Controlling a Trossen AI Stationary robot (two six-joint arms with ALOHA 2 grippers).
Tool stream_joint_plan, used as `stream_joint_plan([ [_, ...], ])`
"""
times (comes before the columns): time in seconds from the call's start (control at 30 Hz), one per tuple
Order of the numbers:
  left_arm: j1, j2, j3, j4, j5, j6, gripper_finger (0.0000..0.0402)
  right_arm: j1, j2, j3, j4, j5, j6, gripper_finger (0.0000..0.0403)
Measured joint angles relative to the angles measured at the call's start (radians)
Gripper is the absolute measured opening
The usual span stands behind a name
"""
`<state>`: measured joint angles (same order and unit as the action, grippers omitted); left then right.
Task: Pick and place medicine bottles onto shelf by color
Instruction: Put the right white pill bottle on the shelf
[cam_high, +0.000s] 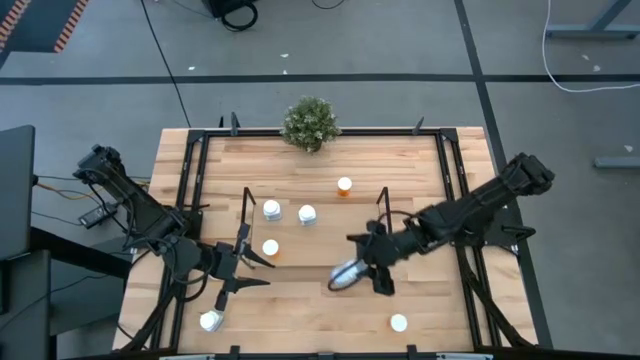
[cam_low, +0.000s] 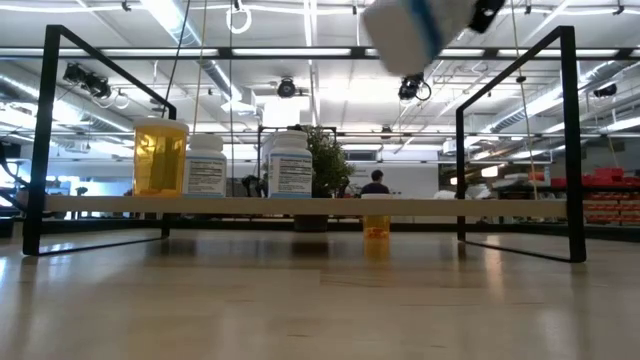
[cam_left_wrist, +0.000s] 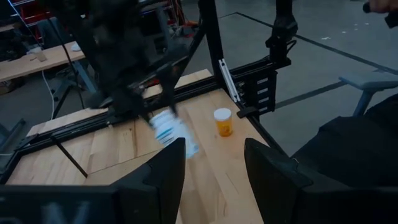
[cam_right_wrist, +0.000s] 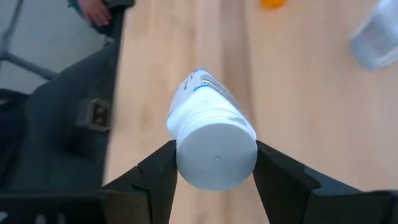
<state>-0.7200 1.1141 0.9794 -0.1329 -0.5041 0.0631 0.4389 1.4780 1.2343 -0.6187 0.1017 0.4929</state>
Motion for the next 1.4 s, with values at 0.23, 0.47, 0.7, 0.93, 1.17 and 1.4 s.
stream_joint_plan([
  [0.23,-0.003,0.000,0.000,0.023,0.000,0.001,0.0172,-0.094,0.002,0.020,0.069,-0.041,-0.144,0.0198],
  [0.47,-0.004,0.000,0.000,0.116,0.000,0.032,0.0172,-0.116,0.137,0.300,-0.149,0.046,-0.290,0.0198],
  [0.7,-0.009,0.000,0.000,0.123,0.000,0.027,0.0172,-0.181,0.377,0.686,-0.565,0.212,-0.283,0.0198],
  [0.93,-0.014,0.000,0.000,0.121,0.000,0.027,0.0172,-0.291,0.524,0.838,-0.831,0.153,-0.231,0.0198],
  [1.17,-0.014,0.000,0.000,0.119,0.000,0.027,0.0172,-0.372,0.575,0.836,-0.863,0.080,-0.231,0.0198],
  [1.4,-0.014,0.000,0.000,0.111,0.000,0.027,0.0172,-0.434,0.571,0.835,-0.914,0.022,-0.205,0.0198],
])
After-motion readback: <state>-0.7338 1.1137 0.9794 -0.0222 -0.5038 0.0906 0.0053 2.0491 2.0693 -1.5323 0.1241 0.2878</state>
